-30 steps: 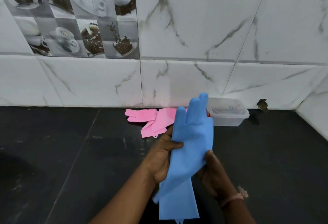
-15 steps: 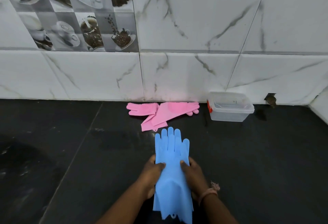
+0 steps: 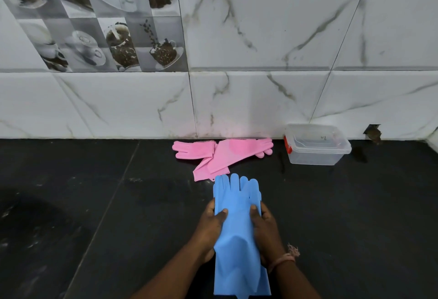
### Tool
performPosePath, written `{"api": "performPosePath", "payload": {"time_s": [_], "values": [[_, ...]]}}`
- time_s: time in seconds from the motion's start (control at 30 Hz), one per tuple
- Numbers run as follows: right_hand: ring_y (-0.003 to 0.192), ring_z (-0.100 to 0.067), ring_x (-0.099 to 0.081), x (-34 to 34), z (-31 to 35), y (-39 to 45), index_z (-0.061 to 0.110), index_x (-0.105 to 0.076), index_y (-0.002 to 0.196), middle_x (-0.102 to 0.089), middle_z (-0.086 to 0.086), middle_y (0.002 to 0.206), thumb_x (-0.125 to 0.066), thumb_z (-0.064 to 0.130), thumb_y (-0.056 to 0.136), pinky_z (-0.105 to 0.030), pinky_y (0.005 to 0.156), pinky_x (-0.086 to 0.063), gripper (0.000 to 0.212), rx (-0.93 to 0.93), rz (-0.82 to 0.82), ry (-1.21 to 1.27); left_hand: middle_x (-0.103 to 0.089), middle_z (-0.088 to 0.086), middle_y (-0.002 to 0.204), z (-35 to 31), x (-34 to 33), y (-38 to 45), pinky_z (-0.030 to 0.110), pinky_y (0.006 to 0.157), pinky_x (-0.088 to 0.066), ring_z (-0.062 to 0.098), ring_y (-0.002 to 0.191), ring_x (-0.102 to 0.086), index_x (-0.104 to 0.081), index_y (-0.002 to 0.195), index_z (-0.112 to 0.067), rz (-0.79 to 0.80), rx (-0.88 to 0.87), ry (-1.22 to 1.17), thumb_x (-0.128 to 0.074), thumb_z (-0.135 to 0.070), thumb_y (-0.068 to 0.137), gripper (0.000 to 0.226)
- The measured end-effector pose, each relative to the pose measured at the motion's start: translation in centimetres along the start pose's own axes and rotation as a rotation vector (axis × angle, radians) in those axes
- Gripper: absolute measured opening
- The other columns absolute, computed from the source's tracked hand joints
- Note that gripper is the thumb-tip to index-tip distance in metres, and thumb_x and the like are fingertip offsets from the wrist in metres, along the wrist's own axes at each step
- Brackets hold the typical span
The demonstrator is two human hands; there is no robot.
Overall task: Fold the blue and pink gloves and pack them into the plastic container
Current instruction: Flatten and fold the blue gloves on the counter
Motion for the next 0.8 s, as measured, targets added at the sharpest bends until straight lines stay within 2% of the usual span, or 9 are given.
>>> {"api": "performPosePath", "payload": {"time_s": [0.13,0.23,0.3,0.4,0.47,0.57,0.67,0.73,0.8], "values": [[0.111,-0.021,-0.068,0.2,-0.8,0.3,0.019,-0.055,0.136,-0.067,-0.003,0.127,-0.051,0.025,0.102,-0.046,0.097,-0.055,0.035,-0.011,-0.014,-0.081,-0.074,0.007,0.125,0.6,0.3,0.4,0.052,0.096,-0.060,0.030,0.107,-0.076,-0.057,0.135,-0.026,-0.007,0.087,0.036,-0.058,-0.015,0.103,0.034],[0.110,-0.022,-0.067,0.3,-0.9,0.8,0.017,-0.056,0.134,-0.068,-0.003,0.125,-0.050,0.023,0.102,-0.048,0.098,-0.053,0.033,-0.027,-0.046,-0.100,-0.074,0.004,0.122,0.6,0.3,0.6,0.046,0.090,-0.064,0.026,0.103,-0.077,-0.058,0.131,-0.028,-0.027,0.083,0.038,-0.058,-0.017,0.103,0.029],[0.109,-0.022,-0.067,0.3,-0.4,1.1,0.015,-0.058,0.132,-0.068,-0.004,0.123,-0.050,0.022,0.102,-0.047,0.098,-0.053,0.032,-0.006,-0.072,-0.135,-0.073,0.003,0.123,0.4,0.1,0.8,0.045,0.092,-0.063,0.025,0.106,-0.076,-0.057,0.132,-0.028,-0.034,0.048,0.055,-0.057,-0.018,0.104,0.030],[0.094,-0.014,-0.067,0.4,0.7,1.2,0.014,-0.063,0.113,-0.070,-0.010,0.114,-0.056,0.020,0.099,-0.027,0.076,-0.055,0.017,0.040,-0.148,-0.241,-0.070,0.005,0.129,-0.4,-0.2,1.0,0.045,0.100,-0.058,0.023,0.112,-0.071,-0.054,0.138,-0.021,-0.056,-0.041,0.166,-0.058,-0.016,0.103,0.036],[0.087,-0.011,-0.064,0.8,1.3,0.9,0.010,-0.060,0.109,-0.069,-0.013,0.111,-0.065,0.020,0.093,-0.019,0.067,-0.048,0.020,0.060,-0.173,-0.364,-0.069,0.007,0.128,-0.8,-0.1,0.8,0.039,0.096,-0.059,0.020,0.110,-0.070,-0.053,0.140,-0.014,-0.120,-0.091,0.229,-0.058,-0.018,0.103,0.037],[0.091,-0.017,-0.064,1.4,1.8,-0.2,0.006,-0.055,0.114,-0.067,-0.012,0.113,-0.076,0.023,0.085,-0.022,0.068,-0.048,0.040,0.011,-0.113,-0.493,-0.071,0.008,0.124,-0.8,0.4,-0.4,0.043,0.095,-0.060,0.022,0.106,-0.072,-0.053,0.138,-0.012,-0.159,-0.082,0.209,-0.061,-0.026,0.102,0.040],[0.099,-0.024,-0.065,2.6,1.7,-1.7,0.005,-0.047,0.130,-0.063,-0.014,0.121,-0.080,0.029,0.081,-0.035,0.072,-0.055,0.063,-0.124,-0.058,-0.634,-0.069,0.013,0.127,1.6,2.1,-2.5,0.049,0.095,-0.060,0.029,0.110,-0.072,-0.040,0.149,-0.012,-0.125,0.070,0.233,-0.070,-0.028,0.095,0.063],[0.103,-0.029,-0.065,3.4,1.2,-2.9,0.006,-0.038,0.141,-0.058,-0.013,0.124,-0.081,0.025,0.080,-0.044,0.073,-0.060,0.077,-0.233,-0.031,-0.633,-0.071,0.013,0.122,3.3,3.1,-4.5,0.045,0.083,-0.062,0.029,0.108,-0.072,-0.042,0.147,-0.015,-0.076,0.108,0.292,-0.077,-0.022,0.090,0.067],[0.098,-0.028,-0.067,3.9,0.4,-4.2,0.008,-0.035,0.143,-0.061,-0.011,0.116,-0.081,0.018,0.079,-0.046,0.071,-0.061,0.080,-0.295,0.023,-0.638,-0.072,0.009,0.116,4.5,3.7,-5.9,0.038,0.074,-0.059,0.023,0.104,-0.072,-0.048,0.138,-0.019,-0.020,0.091,0.382,-0.082,-0.015,0.084,0.064]]}}
Point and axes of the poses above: each hand's wrist, its own y-axis towards the middle knuckle, its own x-axis out of the back of the hand, z = x × y, the point moved 4 cm from there along y, towards the middle knuckle
